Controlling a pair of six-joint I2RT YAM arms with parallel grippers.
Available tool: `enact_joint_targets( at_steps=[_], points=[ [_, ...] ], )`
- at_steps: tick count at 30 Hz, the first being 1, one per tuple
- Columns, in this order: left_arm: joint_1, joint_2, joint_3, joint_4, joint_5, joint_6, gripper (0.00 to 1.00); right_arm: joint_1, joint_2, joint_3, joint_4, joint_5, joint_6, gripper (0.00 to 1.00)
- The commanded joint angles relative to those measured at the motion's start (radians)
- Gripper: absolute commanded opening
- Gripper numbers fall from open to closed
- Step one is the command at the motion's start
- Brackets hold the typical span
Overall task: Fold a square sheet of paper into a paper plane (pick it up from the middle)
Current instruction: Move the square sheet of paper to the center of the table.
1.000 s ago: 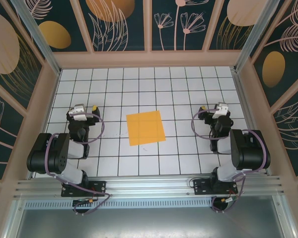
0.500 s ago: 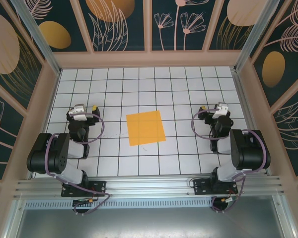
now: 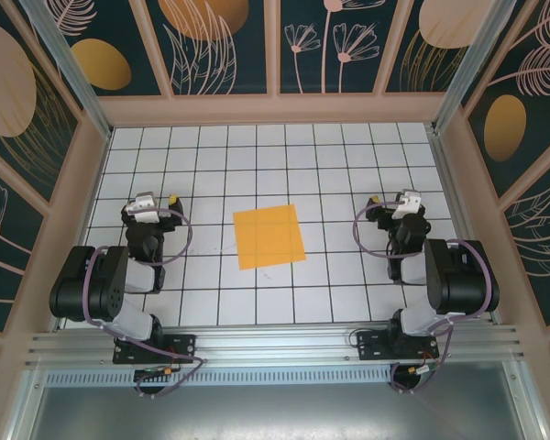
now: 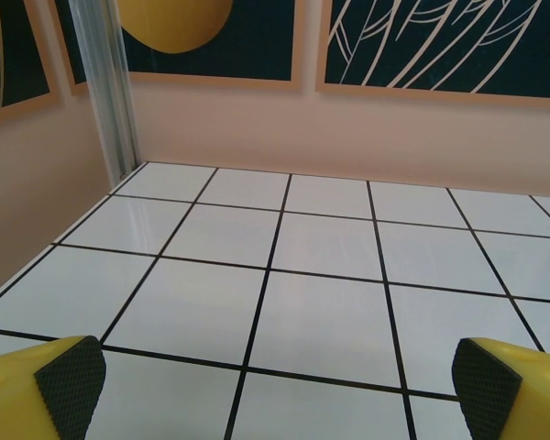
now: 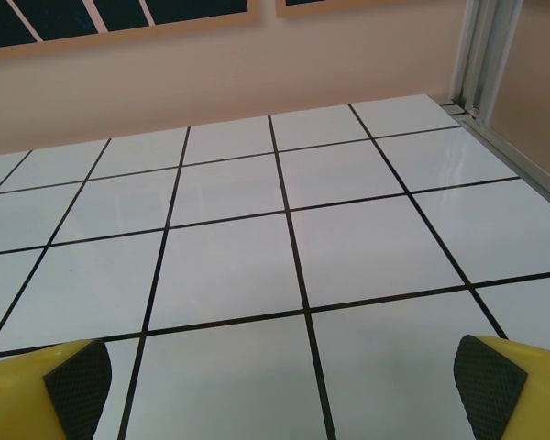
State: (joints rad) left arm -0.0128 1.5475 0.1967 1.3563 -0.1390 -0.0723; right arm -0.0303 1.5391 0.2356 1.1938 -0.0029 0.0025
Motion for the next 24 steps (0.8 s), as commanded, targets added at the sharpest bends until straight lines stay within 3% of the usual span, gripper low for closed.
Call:
enact_joint_targets(
  at_steps=[1, 7, 9, 11, 16, 18, 20, 22, 24],
  points=[
    [0.005, -0.007, 0.02, -0.001, -0.008, -0.009, 0.99, -0.006, 0.004, 0.001, 0.049, -0.028, 0.009, 0.99],
    [0.006, -0.014, -0.032, 0.094, -0.058, -0.028, 0.99, 0.002, -0.019, 0.01, 0.019, -0.05, -0.012, 0.99],
    [0.006, -0.05, -0.07, 0.131, -0.042, -0.023, 0.99, 0.009, -0.076, 0.062, -0.114, -0.032, -0.011, 0.99],
    [0.005, -0.101, -0.078, 0.099, -0.028, -0.019, 0.99, 0.012, -0.127, 0.169, -0.379, -0.01, 0.008, 0.99],
    [0.006, -0.304, -0.039, -0.133, -0.04, -0.03, 0.99, 0.012, -0.251, 0.284, -0.747, 0.007, 0.065, 0.99],
    [0.007, -0.387, -0.008, -0.24, -0.071, -0.115, 0.99, 0.012, -0.317, 0.332, -0.886, -0.014, 0.105, 0.99],
    [0.007, -0.446, 0.036, -0.346, -0.062, -0.201, 0.99, 0.005, -0.366, 0.388, -1.018, -0.02, 0.24, 0.99],
    [0.006, -0.491, 0.094, -0.484, -0.005, -0.269, 0.99, -0.008, -0.385, 0.433, -1.124, -0.105, 0.324, 0.99],
    [0.006, -0.526, 0.132, -0.605, 0.053, -0.317, 0.99, -0.021, -0.383, 0.435, -1.138, -0.291, 0.344, 0.99]
  ],
)
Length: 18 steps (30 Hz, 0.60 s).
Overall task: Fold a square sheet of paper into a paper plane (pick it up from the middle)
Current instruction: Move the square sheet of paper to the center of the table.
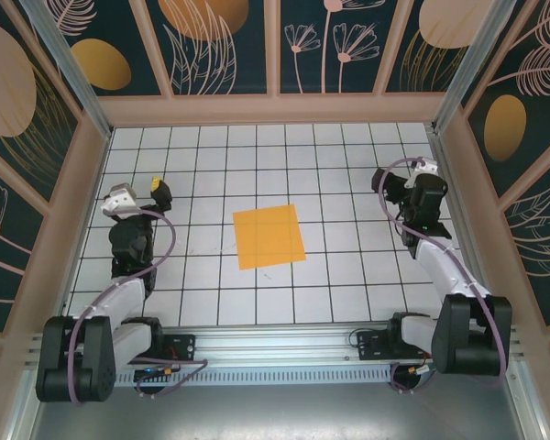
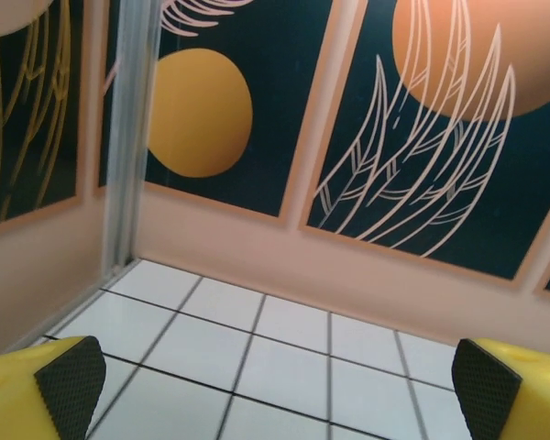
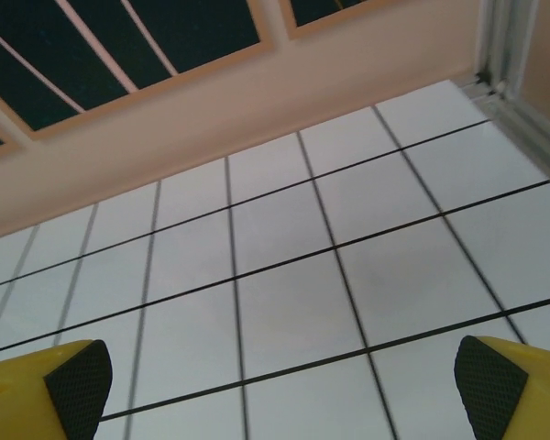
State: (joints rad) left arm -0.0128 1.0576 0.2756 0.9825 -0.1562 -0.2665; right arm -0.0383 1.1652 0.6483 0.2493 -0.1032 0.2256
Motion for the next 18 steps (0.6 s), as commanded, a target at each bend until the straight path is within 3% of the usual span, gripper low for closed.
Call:
enact_joint_targets(
  at_steps=[1, 4, 11, 18],
  points=[
    [0.007, -0.053, 0.069, -0.296, 0.087, -0.168, 0.99, -0.011, -0.008, 0.011, -0.176, -0.303, 0.136, 0.99],
    [0.007, -0.08, 0.072, -0.334, 0.2, -0.266, 0.99, 0.037, 0.004, -0.019, -0.132, -0.448, 0.219, 0.94],
    [0.006, 0.013, 0.167, -0.408, 0.61, -0.393, 0.99, 0.373, 0.084, 0.032, -0.204, -0.347, 0.238, 0.86],
    [0.005, 0.011, 0.126, -0.46, 0.633, -0.383, 0.99, 0.606, 0.317, 0.17, -0.224, -0.285, 0.256, 0.78]
  ],
)
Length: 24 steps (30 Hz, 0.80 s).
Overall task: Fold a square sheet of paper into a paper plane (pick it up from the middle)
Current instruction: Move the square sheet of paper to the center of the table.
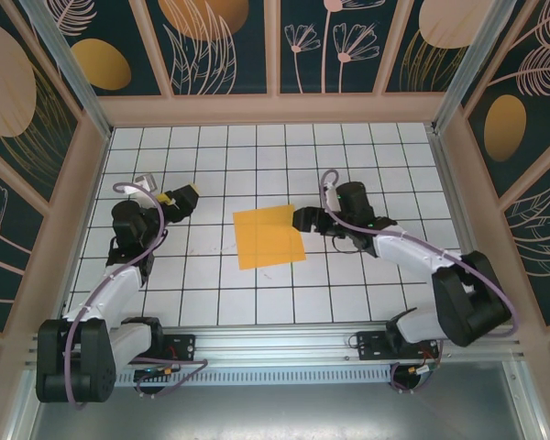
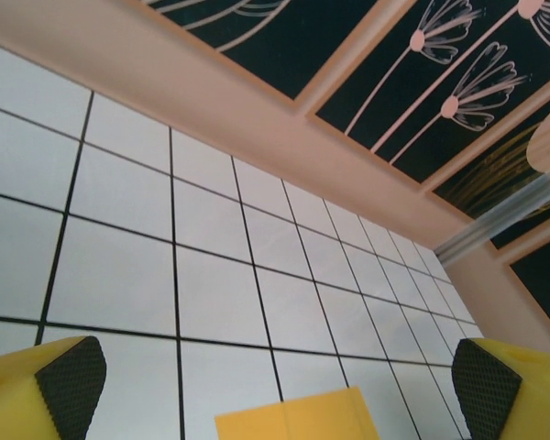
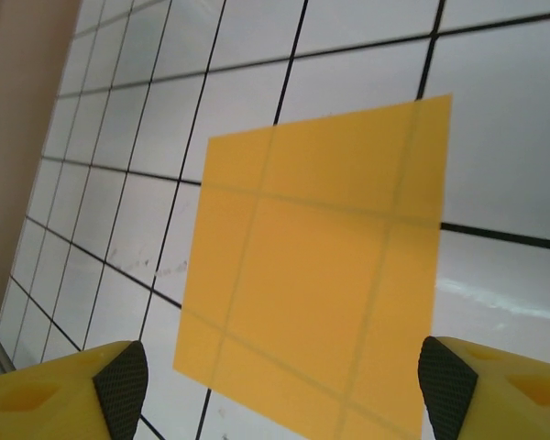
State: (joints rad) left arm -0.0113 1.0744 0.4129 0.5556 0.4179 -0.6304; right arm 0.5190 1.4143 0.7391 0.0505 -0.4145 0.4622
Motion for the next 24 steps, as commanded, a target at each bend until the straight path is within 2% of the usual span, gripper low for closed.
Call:
enact_joint_targets(
  at_steps=[1, 8, 15, 18, 21, 24],
  points=[
    [0.003, -0.012, -0.018, -0.038, 0.037, -0.021, 0.99, 0.072, 0.113, 0.114, -0.04, 0.034, 0.018, 0.77],
    [0.004, -0.007, 0.025, -0.126, -0.003, 0.021, 0.99, 0.123, 0.36, 0.293, -0.047, 0.027, 0.055, 0.71],
    [0.003, -0.005, 0.042, -0.14, -0.063, 0.006, 0.99, 0.125, 0.495, 0.371, -0.043, 0.025, 0.064, 0.7],
    [0.004, -0.022, 0.033, -0.133, -0.037, 0.018, 0.99, 0.125, 0.526, 0.365, -0.044, 0.028, 0.067, 0.69],
    [0.004, -0.024, -0.002, -0.057, 0.049, 0.001, 0.99, 0.121, 0.531, 0.332, -0.041, 0.044, 0.074, 0.69],
    [0.004, -0.007, -0.015, -0.019, 0.087, -0.036, 0.99, 0.11, 0.517, 0.283, -0.038, 0.066, 0.082, 0.69]
  ],
)
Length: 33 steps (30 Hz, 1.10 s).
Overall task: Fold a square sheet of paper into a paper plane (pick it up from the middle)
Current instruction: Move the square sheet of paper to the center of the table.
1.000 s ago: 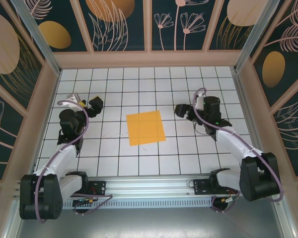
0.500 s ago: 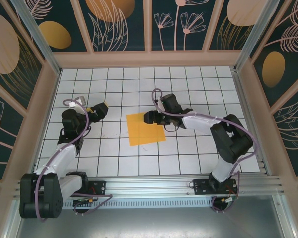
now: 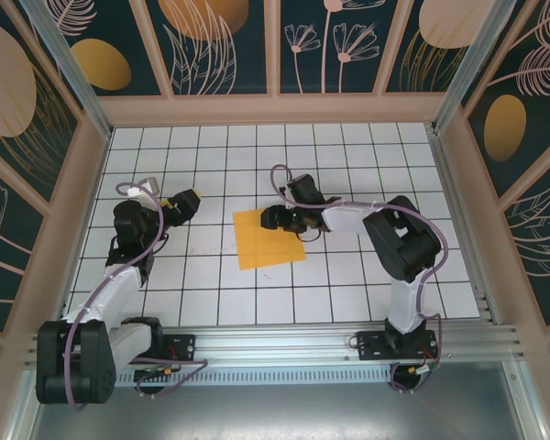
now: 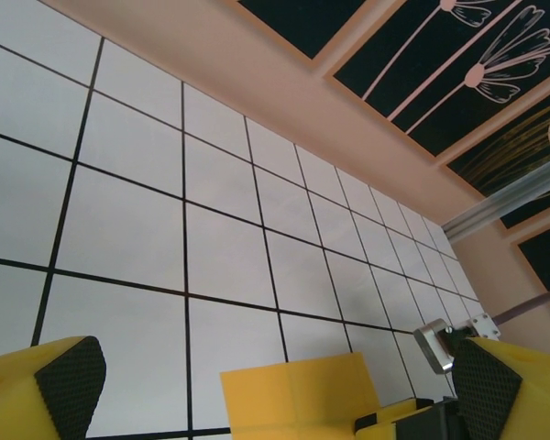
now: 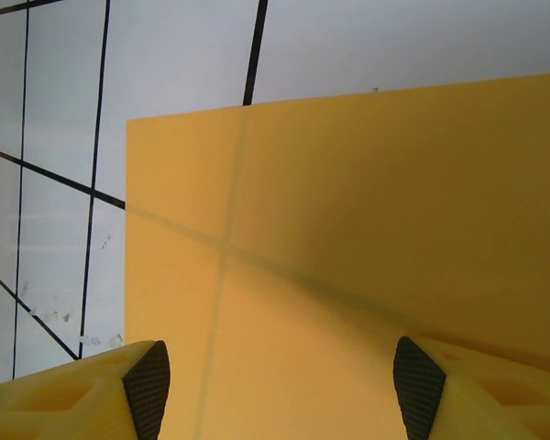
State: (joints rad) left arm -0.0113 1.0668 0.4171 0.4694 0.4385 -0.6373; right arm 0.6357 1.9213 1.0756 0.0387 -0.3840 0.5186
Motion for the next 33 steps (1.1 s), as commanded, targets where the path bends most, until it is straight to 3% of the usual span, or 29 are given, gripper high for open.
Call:
enact_joint_targets(
  at_steps=[1, 6, 10, 19, 27, 33],
  points=[
    [0.004, 0.006, -0.025, 0.088, 0.076, -0.046, 0.99, -0.009, 0.004, -0.07, -0.023, 0.041, 0.025, 0.69],
    [0.001, 0.029, -0.05, 0.127, 0.161, -0.088, 0.99, -0.031, -0.061, -0.18, 0.002, 0.075, 0.036, 0.68],
    [-0.017, 0.017, -0.089, 0.128, 0.148, -0.089, 0.99, -0.056, -0.135, -0.25, -0.008, 0.115, 0.035, 0.68],
    [-0.147, 0.1, -0.032, 0.058, 0.08, -0.022, 0.99, -0.152, -0.298, -0.343, -0.057, 0.177, 0.029, 0.68],
    [-0.218, 0.173, 0.024, 0.057, 0.046, 0.0, 0.99, -0.12, -0.379, -0.225, -0.219, 0.262, -0.009, 0.7],
    [-0.311, 0.254, 0.062, 0.083, 0.015, -0.014, 0.98, -0.111, -0.331, -0.114, -0.331, 0.317, -0.062, 0.71]
  ],
)
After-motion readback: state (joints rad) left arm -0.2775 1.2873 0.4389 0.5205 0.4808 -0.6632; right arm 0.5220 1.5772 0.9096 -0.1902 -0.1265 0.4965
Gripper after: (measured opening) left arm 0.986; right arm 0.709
